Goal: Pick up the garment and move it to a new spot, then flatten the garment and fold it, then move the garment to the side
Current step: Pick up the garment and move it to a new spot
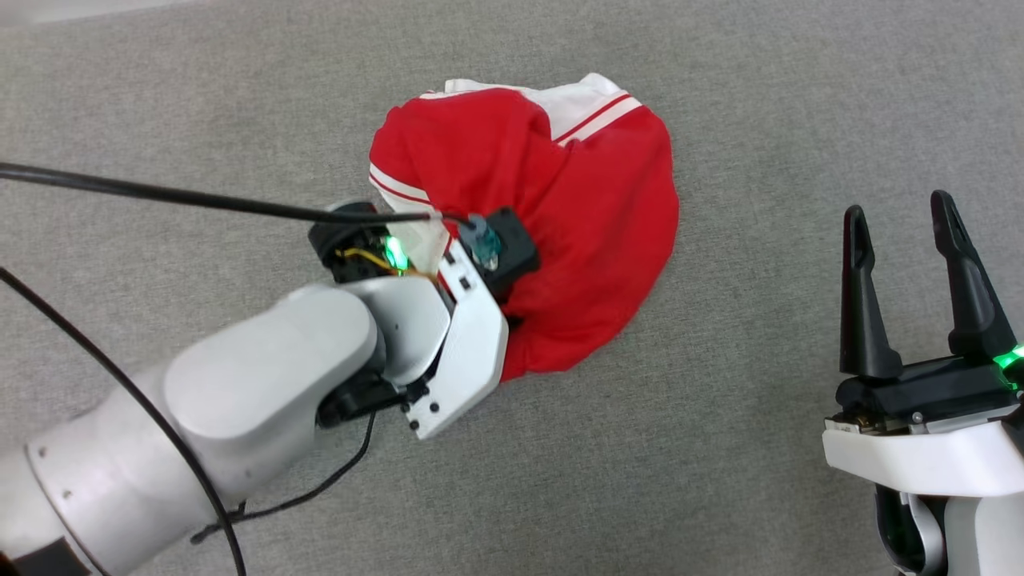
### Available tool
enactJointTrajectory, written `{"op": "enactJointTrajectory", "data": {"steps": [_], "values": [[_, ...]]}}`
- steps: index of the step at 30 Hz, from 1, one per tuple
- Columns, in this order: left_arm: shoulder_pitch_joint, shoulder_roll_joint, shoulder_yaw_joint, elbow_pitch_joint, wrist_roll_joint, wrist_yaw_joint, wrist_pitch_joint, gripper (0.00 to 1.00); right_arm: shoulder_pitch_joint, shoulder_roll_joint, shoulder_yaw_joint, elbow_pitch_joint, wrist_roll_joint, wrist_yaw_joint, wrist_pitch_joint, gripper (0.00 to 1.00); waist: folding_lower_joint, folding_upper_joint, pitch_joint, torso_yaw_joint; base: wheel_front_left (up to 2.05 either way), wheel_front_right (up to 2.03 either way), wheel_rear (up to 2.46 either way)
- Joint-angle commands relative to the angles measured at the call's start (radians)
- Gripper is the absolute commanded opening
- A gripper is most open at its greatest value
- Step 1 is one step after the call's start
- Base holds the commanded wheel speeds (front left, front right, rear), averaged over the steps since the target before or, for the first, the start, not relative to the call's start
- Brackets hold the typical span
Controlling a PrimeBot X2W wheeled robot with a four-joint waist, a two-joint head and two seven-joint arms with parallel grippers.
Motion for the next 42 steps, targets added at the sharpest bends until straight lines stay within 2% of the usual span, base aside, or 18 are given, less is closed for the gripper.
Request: {"op": "enactJointTrajectory", "data": {"steps": [1,3,4,8,12,15,22,26,32,35,36,42], "values": [[0.019,-0.005,-0.001,0.010,0.011,0.000,-0.004,0.00,-0.012,0.003,-0.003,0.003,0.001,0.000,-0.002,1.00,0.0000,-0.0001,0.000,0.003,0.00,0.00,0.00],[0.036,-0.017,-0.003,0.028,0.018,0.000,-0.022,0.00,-0.012,0.003,-0.004,0.006,-0.001,0.000,-0.002,1.00,0.0000,-0.0001,-0.003,0.010,0.00,0.00,0.00],[0.016,-0.030,0.003,0.057,0.036,0.000,-0.095,1.00,-0.006,0.003,-0.004,0.011,-0.006,0.000,-0.002,1.00,0.0000,-0.0001,-0.017,0.024,0.00,0.00,0.00],[-0.007,-0.048,0.063,0.070,0.048,0.003,-0.248,1.00,0.013,0.002,-0.004,0.020,-0.012,0.000,-0.002,1.00,0.0000,-0.0001,-0.056,0.047,0.00,0.00,0.00],[-0.004,-0.040,0.134,0.057,0.080,0.052,-0.405,1.00,0.033,0.002,0.001,0.030,-0.022,0.000,-0.002,1.00,0.0000,-0.0001,-0.105,0.069,0.00,0.00,0.00],[0.023,-0.023,0.172,0.046,0.115,0.123,-0.500,1.00,0.048,0.002,0.000,0.039,-0.026,0.000,-0.002,1.00,0.0000,-0.0001,-0.140,0.085,0.00,0.00,0.00],[0.164,0.016,0.254,0.010,0.170,0.336,-0.709,1.00,0.083,0.002,-0.002,0.052,-0.032,0.000,-0.002,1.00,0.0000,-0.0001,-0.202,0.126,0.00,0.00,0.00],[0.273,0.025,0.308,-0.007,0.204,0.445,-0.749,1.00,0.101,0.002,-0.006,0.056,-0.036,0.000,-0.002,1.00,0.0000,-0.0001,-0.224,0.148,0.00,0.00,0.00],[0.478,0.013,0.468,-0.088,0.306,0.566,-0.753,1.00,0.119,0.002,-0.007,0.073,-0.027,0.000,-0.002,1.00,0.0000,-0.0001,-0.254,0.171,0.00,0.00,0.00],[0.601,-0.009,0.561,-0.121,0.365,0.597,-0.753,1.00,0.130,0.002,-0.007,0.084,-0.020,0.000,-0.002,1.00,0.0000,-0.0001,-0.269,0.177,0.00,0.00,0.00],[0.601,-0.009,0.561,-0.121,0.365,0.597,-0.753,1.00,0.130,0.002,-0.007,0.084,-0.020,0.000,-0.002,1.00,0.0000,-0.0001,-0.269,0.177,0.00,0.00,0.00],[0.825,-0.073,0.717,-0.178,0.480,0.614,-0.753,1.00,0.152,0.002,-0.012,0.110,0.001,0.000,-0.002,1.00,0.0000,-0.0001,-0.297,0.182,0.00,0.00,0.00]]}}
